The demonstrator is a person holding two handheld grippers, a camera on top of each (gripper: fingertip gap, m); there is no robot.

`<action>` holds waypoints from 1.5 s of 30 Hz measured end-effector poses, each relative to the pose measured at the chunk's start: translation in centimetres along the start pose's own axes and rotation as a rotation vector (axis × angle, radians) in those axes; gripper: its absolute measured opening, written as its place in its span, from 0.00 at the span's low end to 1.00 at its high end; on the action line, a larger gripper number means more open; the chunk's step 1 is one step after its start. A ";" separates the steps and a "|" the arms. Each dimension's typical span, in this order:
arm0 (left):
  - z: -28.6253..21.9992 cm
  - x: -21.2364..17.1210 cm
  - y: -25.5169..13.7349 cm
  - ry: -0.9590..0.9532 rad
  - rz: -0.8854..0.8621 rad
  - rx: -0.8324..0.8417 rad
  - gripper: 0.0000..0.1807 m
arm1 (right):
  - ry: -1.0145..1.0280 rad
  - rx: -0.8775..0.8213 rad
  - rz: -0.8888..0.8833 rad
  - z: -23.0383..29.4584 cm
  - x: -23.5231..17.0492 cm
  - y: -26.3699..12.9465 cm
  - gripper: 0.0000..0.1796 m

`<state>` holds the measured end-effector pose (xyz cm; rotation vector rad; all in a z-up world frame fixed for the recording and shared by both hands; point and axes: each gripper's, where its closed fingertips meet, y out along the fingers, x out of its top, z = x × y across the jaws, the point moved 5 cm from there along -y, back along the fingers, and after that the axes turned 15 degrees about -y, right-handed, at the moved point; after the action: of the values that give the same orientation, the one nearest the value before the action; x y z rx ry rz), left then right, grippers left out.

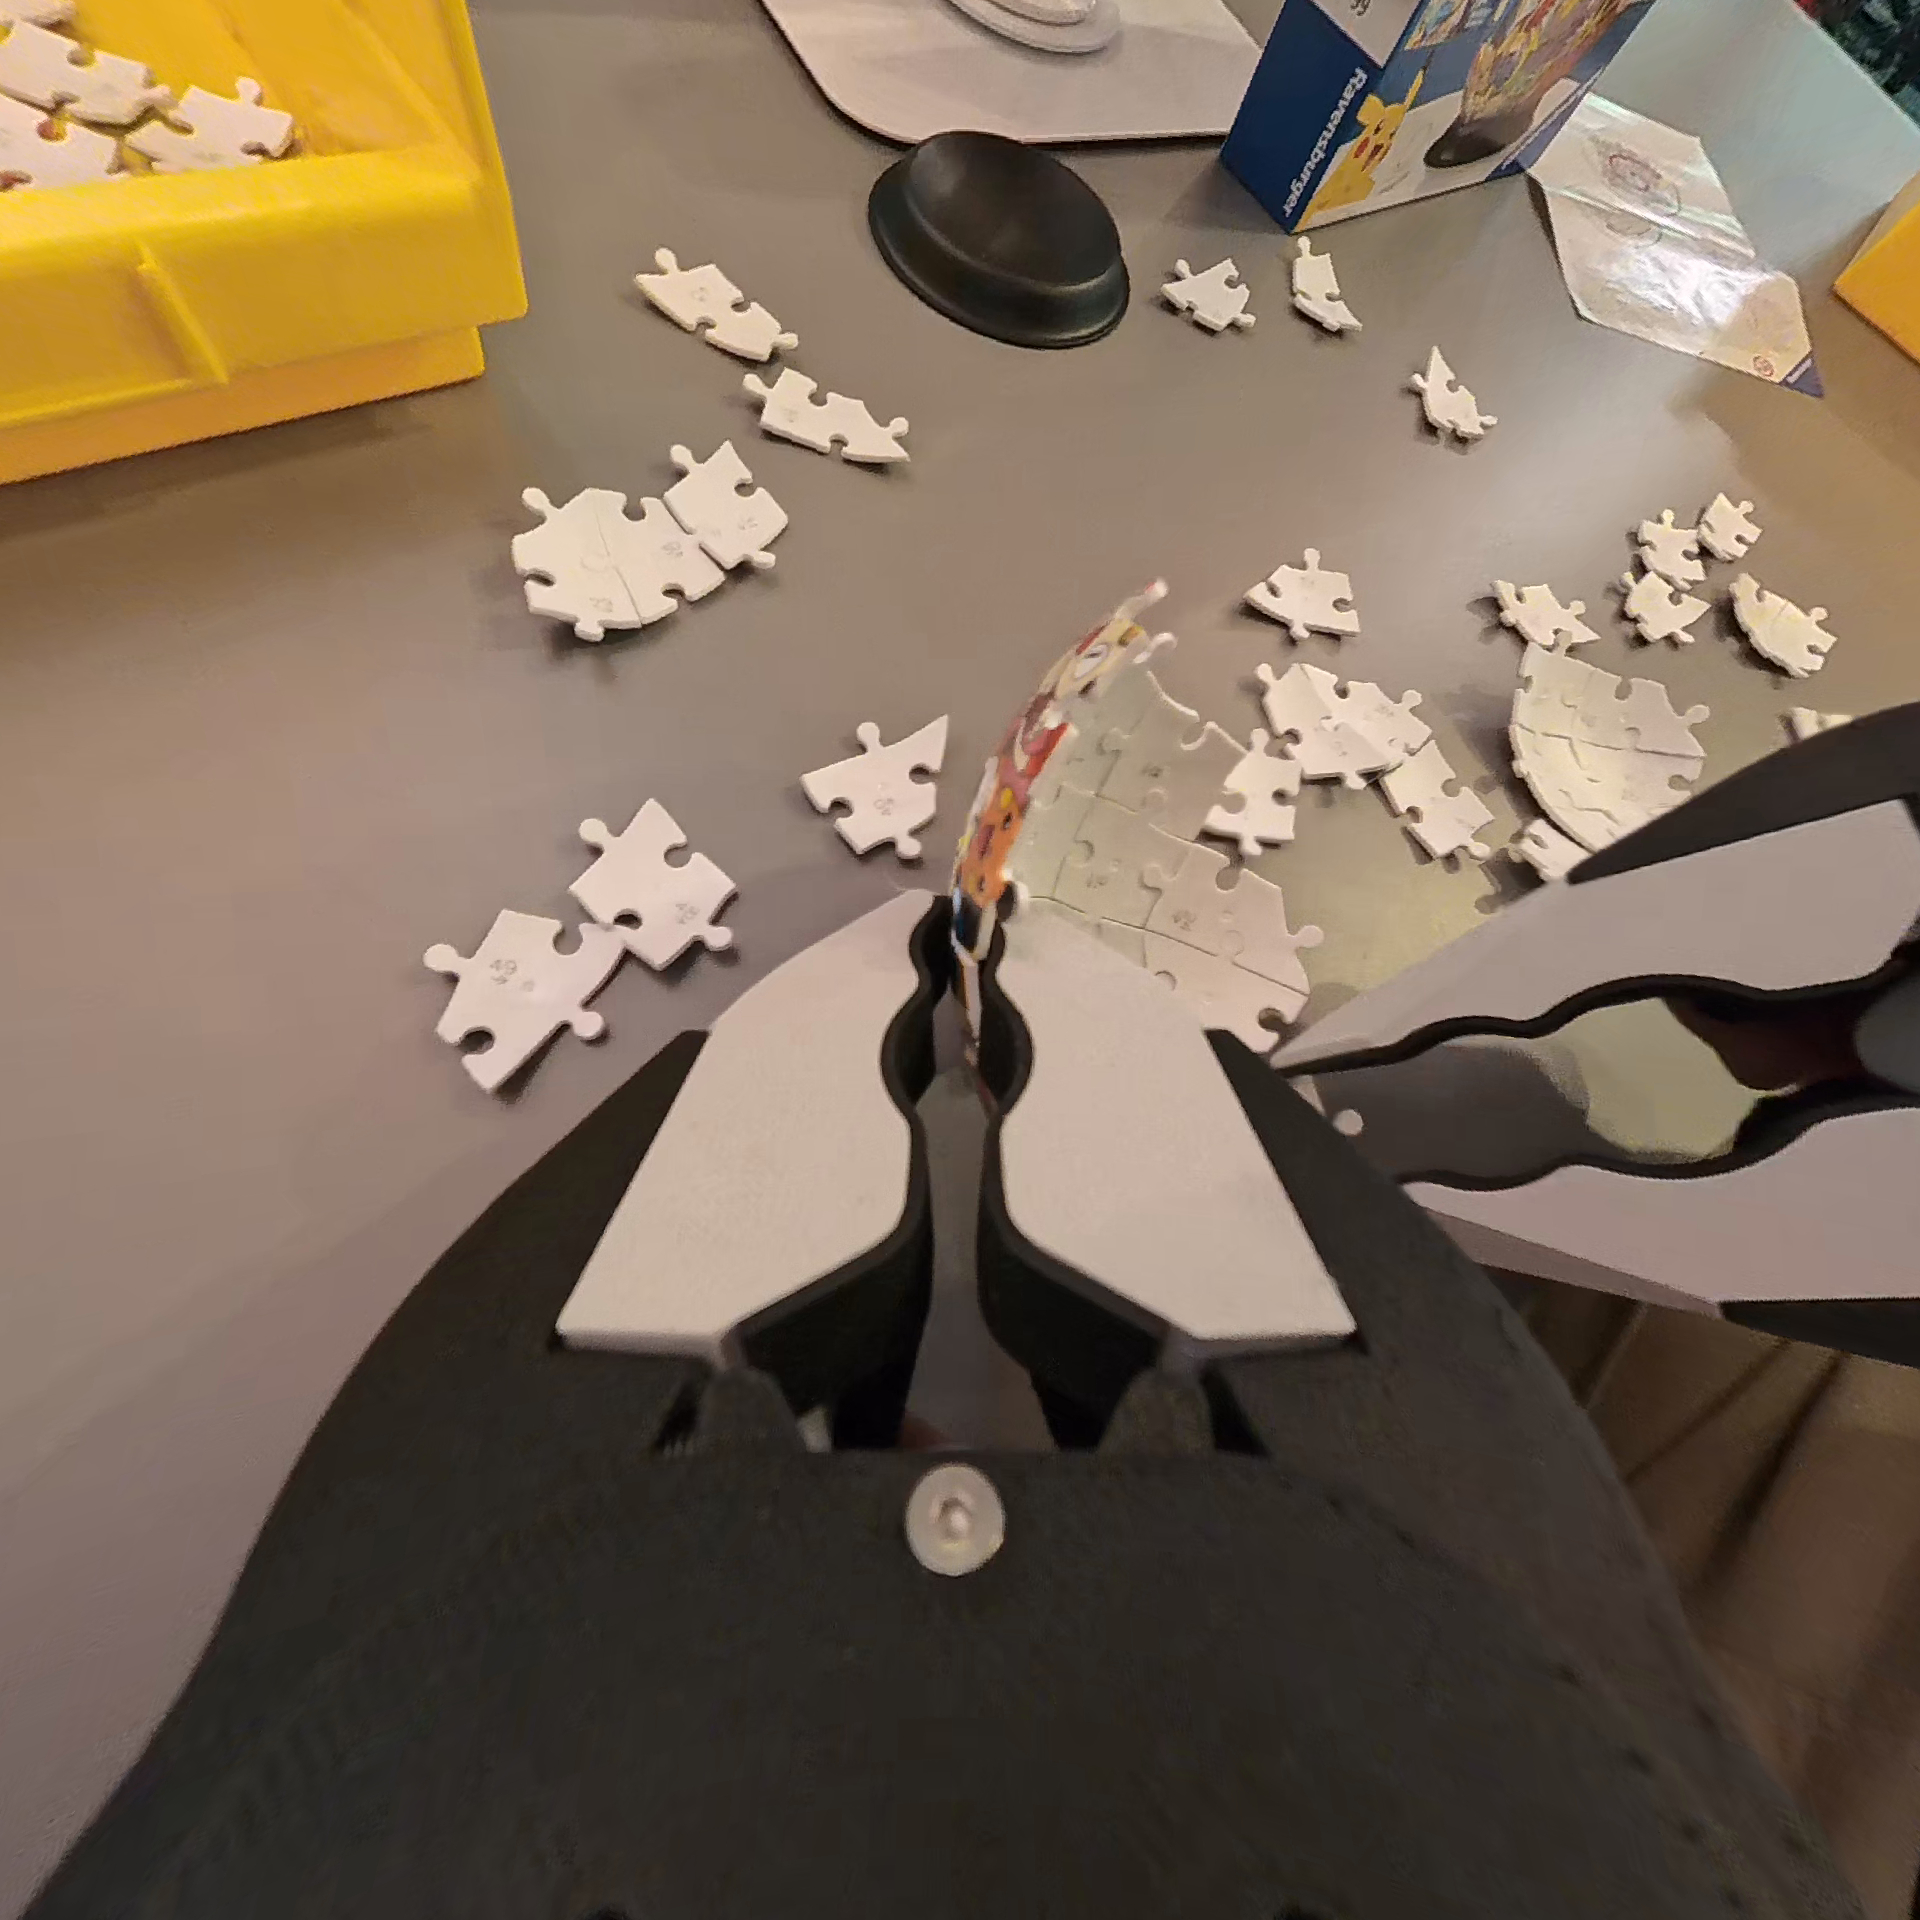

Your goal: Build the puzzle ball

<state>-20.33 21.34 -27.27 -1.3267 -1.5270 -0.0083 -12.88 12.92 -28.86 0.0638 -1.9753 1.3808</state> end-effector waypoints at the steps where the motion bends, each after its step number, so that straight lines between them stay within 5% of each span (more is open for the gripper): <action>1: -0.2 0.0 0.0 0.008 -0.003 0.004 0.01 | 0.000 -0.009 0.005 -0.1 0.0 0.1 0.12; 19: -2.1 -0.1 0.0 0.103 -0.068 0.092 0.01 | 0.056 -0.088 0.082 -0.5 -0.4 0.7 0.16; 45: -2.4 -0.3 -0.4 0.101 -0.084 0.112 0.01 | 0.090 -0.087 -0.014 -1.2 -0.4 1.3 0.00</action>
<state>-19.04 19.57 -26.22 -1.1563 -1.4744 -0.0415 -12.49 14.30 -29.89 -0.0242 -1.9536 1.2657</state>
